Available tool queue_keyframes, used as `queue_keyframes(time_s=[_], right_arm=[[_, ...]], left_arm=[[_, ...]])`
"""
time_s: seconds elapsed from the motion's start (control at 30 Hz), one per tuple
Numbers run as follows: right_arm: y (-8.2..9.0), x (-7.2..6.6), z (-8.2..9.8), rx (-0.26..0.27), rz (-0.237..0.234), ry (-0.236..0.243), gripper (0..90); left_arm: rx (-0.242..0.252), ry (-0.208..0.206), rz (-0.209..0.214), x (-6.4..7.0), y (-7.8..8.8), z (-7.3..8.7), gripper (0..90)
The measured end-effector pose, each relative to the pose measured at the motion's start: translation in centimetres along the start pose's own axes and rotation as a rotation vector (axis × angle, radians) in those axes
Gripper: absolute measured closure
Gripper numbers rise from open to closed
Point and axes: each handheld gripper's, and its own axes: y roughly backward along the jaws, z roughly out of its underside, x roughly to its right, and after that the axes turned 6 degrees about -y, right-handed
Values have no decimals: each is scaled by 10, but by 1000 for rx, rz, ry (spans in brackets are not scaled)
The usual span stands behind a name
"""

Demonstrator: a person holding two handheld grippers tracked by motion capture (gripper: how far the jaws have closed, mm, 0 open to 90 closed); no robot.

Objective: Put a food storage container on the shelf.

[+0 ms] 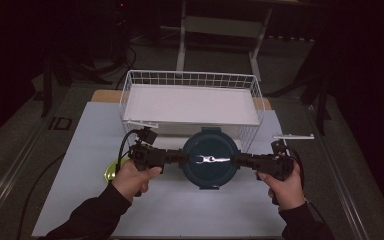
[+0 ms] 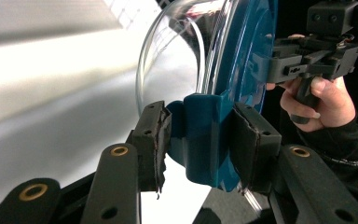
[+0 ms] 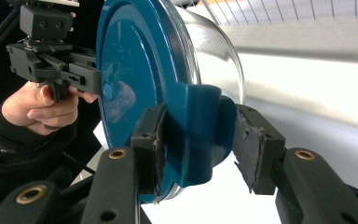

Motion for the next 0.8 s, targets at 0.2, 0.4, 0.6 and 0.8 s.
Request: queue_keyframes(time_s=[0.2,0.4,0.6,0.8], right_arm=[[2,-15,-30,30,-7,39,555],[0,-23,-56,46,-11,48,555],[-6,-27,-82,58,-13,52,554],[-15,-27,-98,57,-9,45,554]], left_arm=[[26,-26,-7,3,15,-24,573],[49,-33,-13,1,26,-46,573],[86,-34,-32,-6,35,-68,572],[107,-19,-41,-16,38,-78,571]])
